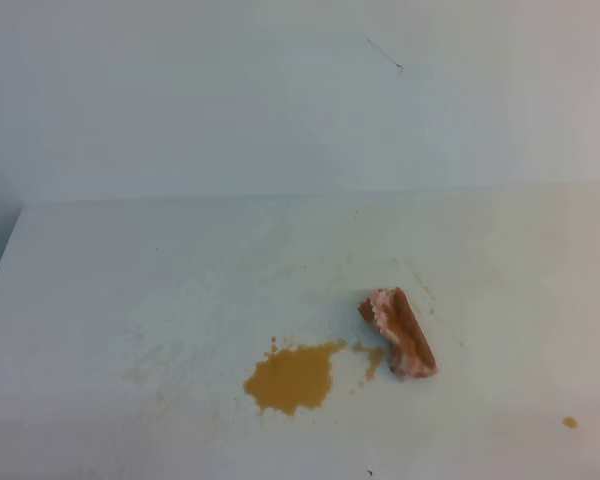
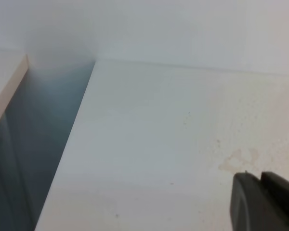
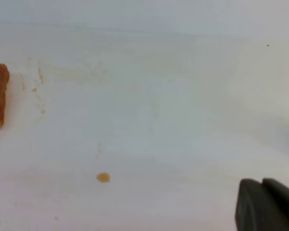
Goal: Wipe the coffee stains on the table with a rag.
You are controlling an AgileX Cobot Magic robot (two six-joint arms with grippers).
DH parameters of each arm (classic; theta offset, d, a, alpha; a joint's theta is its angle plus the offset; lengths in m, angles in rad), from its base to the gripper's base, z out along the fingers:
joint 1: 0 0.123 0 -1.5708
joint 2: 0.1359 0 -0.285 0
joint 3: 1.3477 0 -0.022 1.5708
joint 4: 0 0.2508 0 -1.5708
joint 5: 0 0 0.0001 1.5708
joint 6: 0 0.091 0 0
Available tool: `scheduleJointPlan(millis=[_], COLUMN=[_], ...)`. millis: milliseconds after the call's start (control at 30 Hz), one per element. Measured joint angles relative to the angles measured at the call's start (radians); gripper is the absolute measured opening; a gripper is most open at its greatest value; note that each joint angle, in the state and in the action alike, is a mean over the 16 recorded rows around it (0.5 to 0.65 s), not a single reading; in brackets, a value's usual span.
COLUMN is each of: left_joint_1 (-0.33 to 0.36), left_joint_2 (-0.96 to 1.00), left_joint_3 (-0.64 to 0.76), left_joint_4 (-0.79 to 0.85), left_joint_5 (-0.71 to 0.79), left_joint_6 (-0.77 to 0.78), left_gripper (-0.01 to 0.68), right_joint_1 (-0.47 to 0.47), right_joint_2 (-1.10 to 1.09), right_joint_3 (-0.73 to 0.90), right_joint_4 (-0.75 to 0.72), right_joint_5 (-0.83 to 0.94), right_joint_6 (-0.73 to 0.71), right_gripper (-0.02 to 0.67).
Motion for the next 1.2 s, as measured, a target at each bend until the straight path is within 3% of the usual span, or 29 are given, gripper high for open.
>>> scheduleJointPlan(millis=[1200], left_joint_1=[0.0], left_joint_2=[0.005], left_joint_3=[-0.006], left_joint_4=[0.0], left_joint_5=[0.003], left_joint_6=[0.0], left_gripper=[-0.004], right_joint_1=[0.0], right_joint_2=[0.0], right_joint_3=[0.001], right_joint_4=[0.012], right_joint_5=[-0.021], right_joint_6=[0.0], right_gripper=[-0.002])
